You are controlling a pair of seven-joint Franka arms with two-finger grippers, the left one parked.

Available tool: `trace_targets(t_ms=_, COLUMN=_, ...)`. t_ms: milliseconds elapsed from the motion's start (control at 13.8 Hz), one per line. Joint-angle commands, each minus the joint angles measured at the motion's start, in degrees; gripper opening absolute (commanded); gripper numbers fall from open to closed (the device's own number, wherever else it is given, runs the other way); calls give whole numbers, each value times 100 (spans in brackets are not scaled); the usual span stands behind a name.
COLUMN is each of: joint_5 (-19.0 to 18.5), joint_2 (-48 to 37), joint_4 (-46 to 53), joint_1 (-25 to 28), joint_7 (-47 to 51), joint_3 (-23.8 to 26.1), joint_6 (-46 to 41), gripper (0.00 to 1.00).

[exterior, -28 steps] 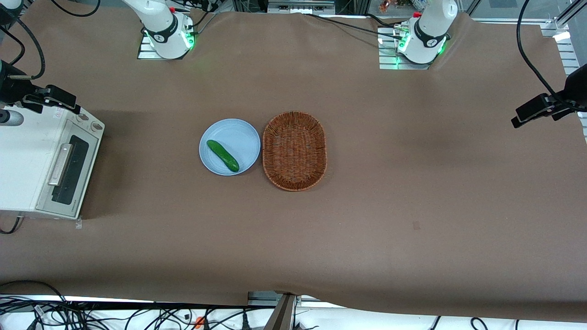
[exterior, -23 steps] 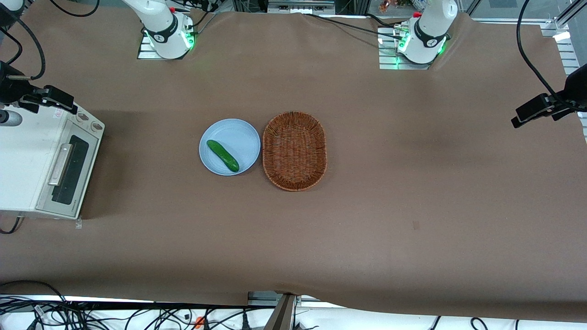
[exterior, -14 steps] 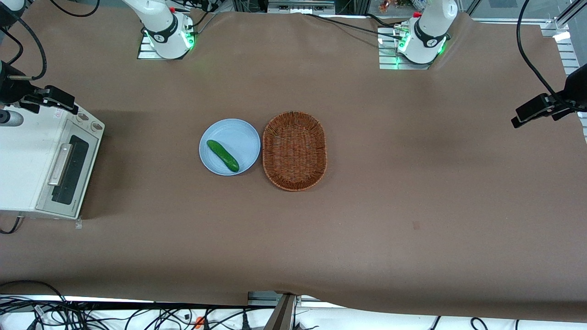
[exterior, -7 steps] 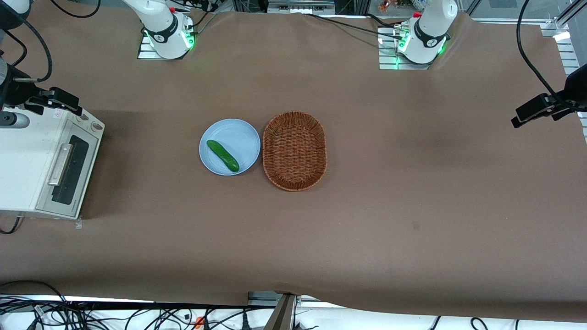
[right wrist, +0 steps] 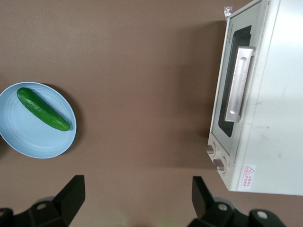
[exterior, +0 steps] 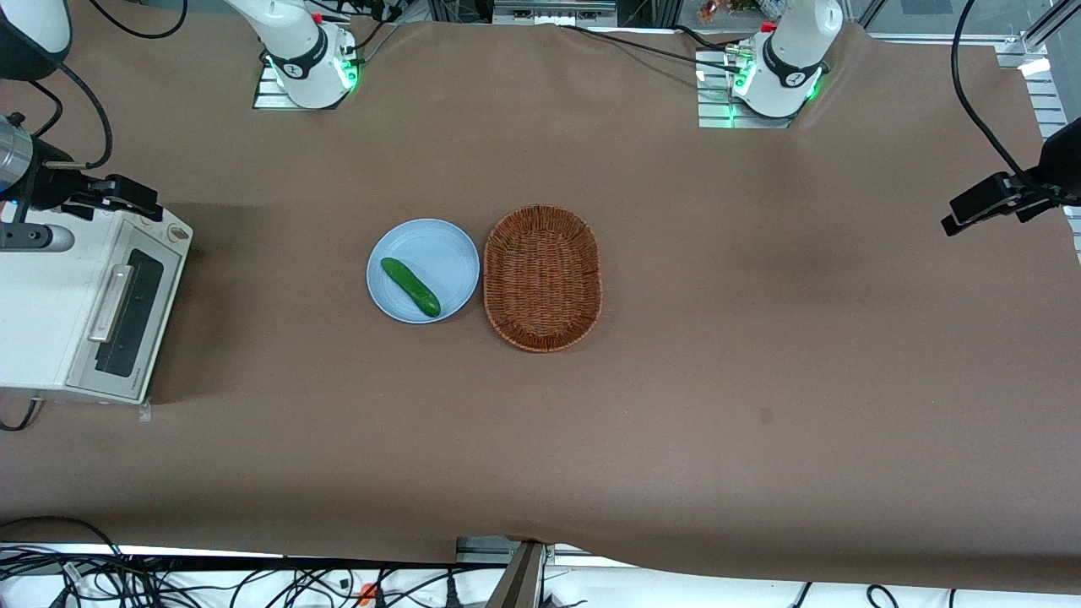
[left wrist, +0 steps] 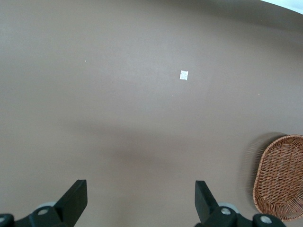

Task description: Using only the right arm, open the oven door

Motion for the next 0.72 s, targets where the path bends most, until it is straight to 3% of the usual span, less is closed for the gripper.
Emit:
trace_targets(t_ms=0, joint_5=-59, joint_2=25, joint_4=108, joint_1=95, joint_7=37, joint_3=47, joint_6=-69, gripper=90)
trace_targets(t_ms=145, joint_5=-41, joint_2=60, joint_4=108, joint_1=96, joint_7=-59, joint_3=38, joint_6=-104, gripper=9)
trace_targets(t_ms=217, joint_5=-50, joint_2=51, joint_4=108, joint_1=105, joint_7=-33, joint_3=38, joint_6=-252, gripper=0)
trace_targets(t_ms=580, joint_5=-111, joint_2=51, joint_4=117, joint_1=105, joint_7=-24, joint_3=38, joint_6=-306, gripper=0)
trace_targets(t_ms=652, joint_5=-286, joint_2=60, joint_4=108, joint_1=113, joint_7=-24, joint_3=38, joint_6=-306, gripper=0)
